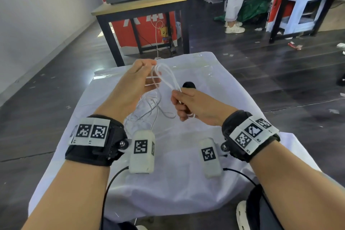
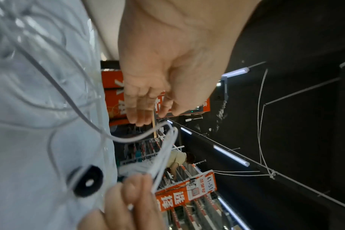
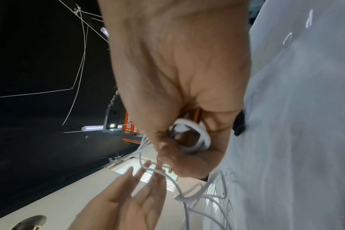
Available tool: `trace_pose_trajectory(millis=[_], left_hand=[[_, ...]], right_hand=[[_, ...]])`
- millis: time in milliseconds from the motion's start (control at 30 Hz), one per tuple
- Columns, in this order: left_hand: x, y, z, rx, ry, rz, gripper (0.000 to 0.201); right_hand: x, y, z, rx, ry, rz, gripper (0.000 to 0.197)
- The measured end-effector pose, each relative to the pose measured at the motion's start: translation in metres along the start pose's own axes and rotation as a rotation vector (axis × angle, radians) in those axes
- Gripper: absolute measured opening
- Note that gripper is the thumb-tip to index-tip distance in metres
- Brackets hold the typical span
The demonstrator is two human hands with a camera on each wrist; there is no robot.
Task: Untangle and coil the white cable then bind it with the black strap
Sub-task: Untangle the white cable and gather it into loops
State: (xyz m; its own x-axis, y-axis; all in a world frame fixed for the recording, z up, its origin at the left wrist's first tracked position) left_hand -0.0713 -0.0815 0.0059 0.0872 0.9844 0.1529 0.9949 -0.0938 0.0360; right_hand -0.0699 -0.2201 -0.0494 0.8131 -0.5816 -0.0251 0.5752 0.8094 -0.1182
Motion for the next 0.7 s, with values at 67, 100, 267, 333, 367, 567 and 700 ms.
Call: trace_pose_trajectory(millis=[67,100,267,333,367,567,700], left_hand=[[0.012,-0.001,0.008,0.105,0.137,-0.069,0.026],[0.015,-0.002,0.015,0.181,0.176,-0.072,0.026],[0.003,-0.007,0.039,0.428,0.329,0.061,0.049],[-0.001,-0.006,0.038,0.414,0.371,0.076,0.039],[-0.002,-0.006,0.038,0.406,0.371,0.083,0.031],[-0.009,-0.005,0.044,0.389,0.386,0.163,0.016],[-0.003,-0.003,0.037,0.263,0.289,-0.007,0.008]], right_hand=[[0.006,-0.002,0.003,0.032,0.019,-0.041,0.031],[0.007,-0.002,0.004,0.04,0.03,-0.051,0.031],[0.007,0.0,0.0,0.047,0.046,-0.065,0.031],[0.007,0.001,-0.001,0.051,0.043,-0.075,0.031],[0.008,0.001,0.0,0.055,0.046,-0.085,0.03],[0.014,-0.003,0.003,0.092,0.062,-0.134,0.031],[0.023,-0.006,0.003,0.081,0.053,-0.229,0.03]])
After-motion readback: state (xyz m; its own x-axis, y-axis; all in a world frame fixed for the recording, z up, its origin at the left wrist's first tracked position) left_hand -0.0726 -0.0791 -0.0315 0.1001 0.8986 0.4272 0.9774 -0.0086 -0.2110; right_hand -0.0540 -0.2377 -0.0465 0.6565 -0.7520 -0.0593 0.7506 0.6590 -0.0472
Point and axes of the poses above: each hand's wrist, its own y-axis towards the middle knuckle, its own x-axis out of the back of the hand, z = x × y, the point moved 7 cm from there along y, towards the middle knuckle, and after that the axes turned 15 degrees about z, right-handed, at the moved point
